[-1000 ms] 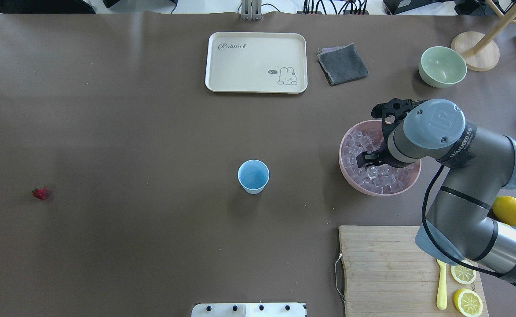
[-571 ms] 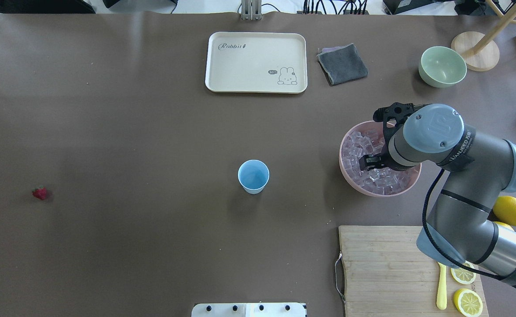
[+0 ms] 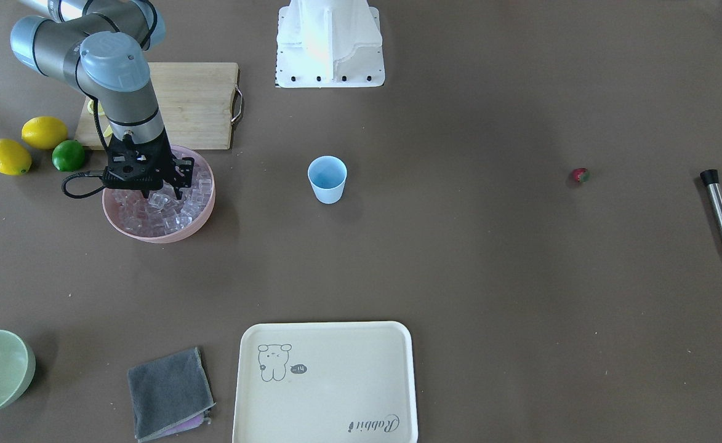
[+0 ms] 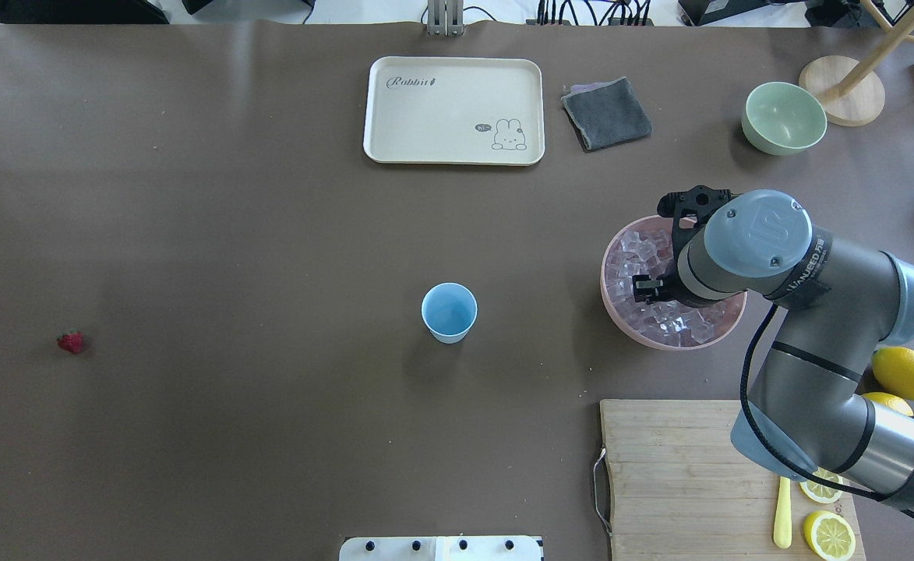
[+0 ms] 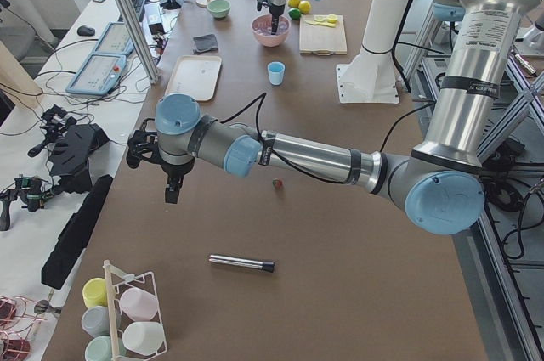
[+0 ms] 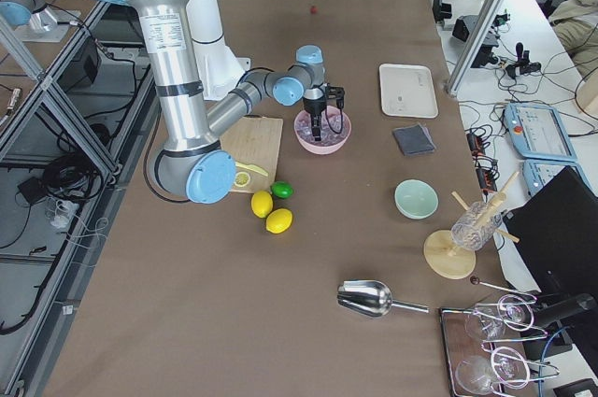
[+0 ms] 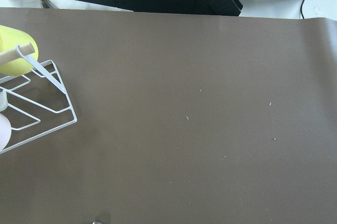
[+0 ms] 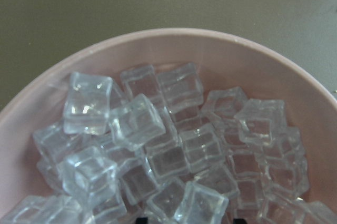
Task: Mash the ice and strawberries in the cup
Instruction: 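Lower the right gripper into the bowl and grasp an ice cube, then lift the ice cube and carry it over the light-blue cup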
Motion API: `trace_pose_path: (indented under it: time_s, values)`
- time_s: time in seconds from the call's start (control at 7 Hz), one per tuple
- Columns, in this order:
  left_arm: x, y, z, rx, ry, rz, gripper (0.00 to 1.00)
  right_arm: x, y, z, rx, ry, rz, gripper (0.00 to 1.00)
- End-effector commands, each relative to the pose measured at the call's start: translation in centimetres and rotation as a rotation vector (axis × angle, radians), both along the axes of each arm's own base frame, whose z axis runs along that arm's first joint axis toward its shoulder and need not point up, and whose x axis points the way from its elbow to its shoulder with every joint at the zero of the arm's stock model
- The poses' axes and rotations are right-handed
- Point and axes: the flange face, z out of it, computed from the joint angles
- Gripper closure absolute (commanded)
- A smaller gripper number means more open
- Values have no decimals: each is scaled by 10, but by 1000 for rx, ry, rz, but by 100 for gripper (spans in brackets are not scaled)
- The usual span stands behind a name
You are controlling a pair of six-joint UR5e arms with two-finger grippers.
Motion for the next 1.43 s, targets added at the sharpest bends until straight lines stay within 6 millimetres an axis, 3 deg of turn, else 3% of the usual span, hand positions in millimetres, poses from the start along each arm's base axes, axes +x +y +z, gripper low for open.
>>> trace_pose_path:
  time_s: [0.0,0.43,0.57,0.86,1.29]
  values:
    - [-1,4,6,-5,4,2,2,12,-13,-3,-2,-3,30,100]
    - [0,7,14,-17,4,4,2,40,-33,-10,7,-14,72,100]
    - [0,7,14,-18,0,2,2,52,-40,-25,16,-32,93,100]
    - [0,7,11,-14,7,5,2,71,-38,-70,48,-75,110,100]
    - [0,4,6,-7,8,5,2,61,-45,-145,146,-190,110,100]
